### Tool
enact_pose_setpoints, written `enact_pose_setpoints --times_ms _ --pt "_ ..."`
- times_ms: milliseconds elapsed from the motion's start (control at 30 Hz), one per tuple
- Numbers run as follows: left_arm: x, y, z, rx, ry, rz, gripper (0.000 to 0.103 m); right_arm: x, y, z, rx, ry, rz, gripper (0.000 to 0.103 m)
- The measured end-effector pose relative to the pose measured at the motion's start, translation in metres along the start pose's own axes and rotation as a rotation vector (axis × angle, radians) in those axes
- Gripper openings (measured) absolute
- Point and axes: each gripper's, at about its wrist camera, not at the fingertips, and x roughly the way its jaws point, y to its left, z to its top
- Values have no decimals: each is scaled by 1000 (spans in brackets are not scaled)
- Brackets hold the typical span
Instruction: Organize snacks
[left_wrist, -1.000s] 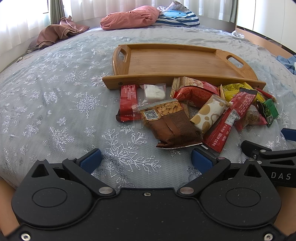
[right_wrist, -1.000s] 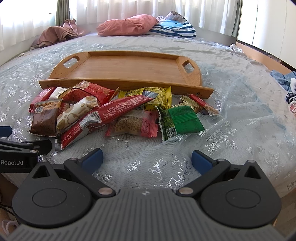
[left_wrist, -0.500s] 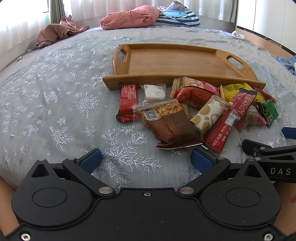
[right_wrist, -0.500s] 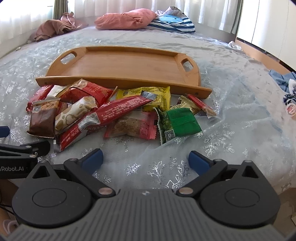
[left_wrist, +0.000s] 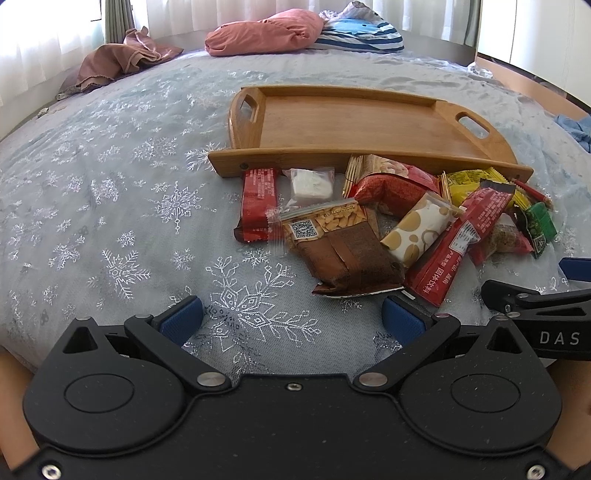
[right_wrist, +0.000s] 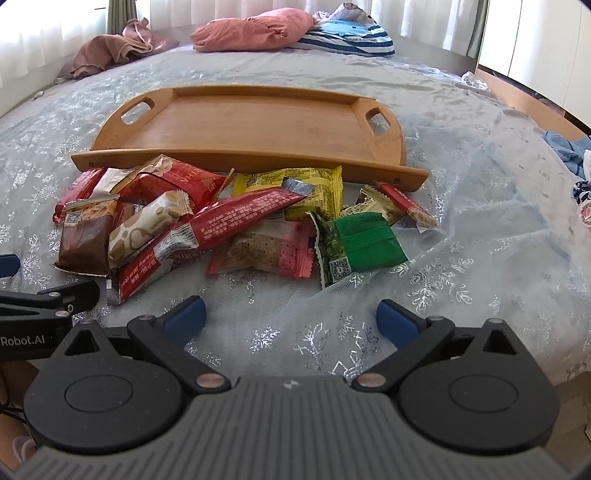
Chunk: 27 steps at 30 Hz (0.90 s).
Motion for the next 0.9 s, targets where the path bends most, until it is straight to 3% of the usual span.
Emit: enact_pose_setpoints --times_ms 400,667,900 --pt "4 5 4 1 20 -25 103 -2 3 -4 18 -29 -27 103" --pt "7 9 4 -10 23 -41 103 0 -1 2 21 4 -6 103" --pt "4 10 -3 2 -32 -54 103 -1 3 -5 -3 -30 -21 103"
